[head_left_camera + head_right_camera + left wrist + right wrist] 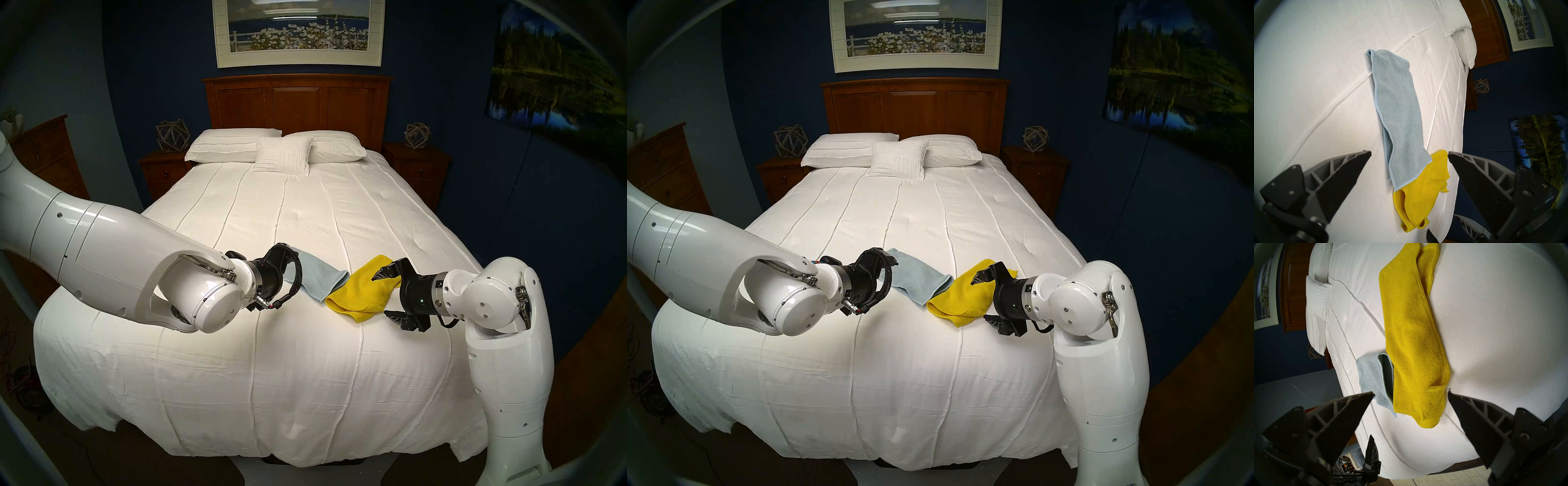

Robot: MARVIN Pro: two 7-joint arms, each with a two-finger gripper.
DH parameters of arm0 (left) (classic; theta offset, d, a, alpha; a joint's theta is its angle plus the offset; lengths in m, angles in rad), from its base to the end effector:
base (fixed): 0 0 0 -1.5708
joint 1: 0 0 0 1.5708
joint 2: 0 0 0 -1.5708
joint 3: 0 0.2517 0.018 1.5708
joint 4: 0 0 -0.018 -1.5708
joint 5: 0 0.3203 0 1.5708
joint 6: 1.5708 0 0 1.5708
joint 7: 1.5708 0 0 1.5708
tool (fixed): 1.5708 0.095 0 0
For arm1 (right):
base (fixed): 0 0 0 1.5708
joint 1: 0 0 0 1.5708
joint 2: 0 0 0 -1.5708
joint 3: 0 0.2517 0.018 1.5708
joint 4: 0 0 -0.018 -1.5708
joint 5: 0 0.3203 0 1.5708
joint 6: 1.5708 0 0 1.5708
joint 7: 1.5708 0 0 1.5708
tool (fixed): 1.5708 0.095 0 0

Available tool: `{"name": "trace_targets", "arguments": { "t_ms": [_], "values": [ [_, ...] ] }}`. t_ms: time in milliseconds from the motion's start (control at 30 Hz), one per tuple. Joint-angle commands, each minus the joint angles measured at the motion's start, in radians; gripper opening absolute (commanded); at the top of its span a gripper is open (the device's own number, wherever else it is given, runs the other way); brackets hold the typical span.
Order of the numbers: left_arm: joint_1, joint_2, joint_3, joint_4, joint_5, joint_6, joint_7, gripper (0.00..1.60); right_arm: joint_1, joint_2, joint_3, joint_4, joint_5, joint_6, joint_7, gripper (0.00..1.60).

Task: Fold the hand towels twice and stack them up

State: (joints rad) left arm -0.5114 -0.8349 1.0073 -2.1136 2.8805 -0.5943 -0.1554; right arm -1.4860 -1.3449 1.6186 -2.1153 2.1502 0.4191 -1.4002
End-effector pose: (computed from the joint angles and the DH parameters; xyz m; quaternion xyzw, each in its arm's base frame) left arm 0.3580 -0.0847 -0.1829 0.7942 0.3666 0.3155 0.3678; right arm 0.3674 0.0035 -0.1318 -0.8075 0.4187 -0.1982 0.3651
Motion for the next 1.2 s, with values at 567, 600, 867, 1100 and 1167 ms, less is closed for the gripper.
{"name": "trace_targets", "arguments": {
  "t_ms": [567,600,867,1100,1167],
  "values": [
    [-0.009,0.001,-0.009,0.000,-0.001,0.000,-0.002,1.60,0.006,-0.067,-0.063,0.006,-0.011,-0.078,0.006,1.60],
    [-0.009,0.001,-0.009,0.000,-0.001,0.000,-0.002,1.60,0.008,-0.068,-0.068,0.015,-0.015,-0.080,0.009,1.60],
    [-0.009,0.001,-0.009,0.000,-0.001,0.000,-0.002,1.60,0.036,-0.102,-0.096,0.090,-0.049,-0.118,0.042,1.60],
    [-0.009,0.001,-0.009,0.000,-0.001,0.000,-0.002,1.60,0.038,-0.110,-0.089,0.102,-0.043,-0.128,0.052,1.60],
    [-0.009,0.001,-0.009,0.000,-0.001,0.000,-0.002,1.60,0.039,-0.108,-0.083,0.098,-0.032,-0.128,0.043,1.26]
  ]
}}
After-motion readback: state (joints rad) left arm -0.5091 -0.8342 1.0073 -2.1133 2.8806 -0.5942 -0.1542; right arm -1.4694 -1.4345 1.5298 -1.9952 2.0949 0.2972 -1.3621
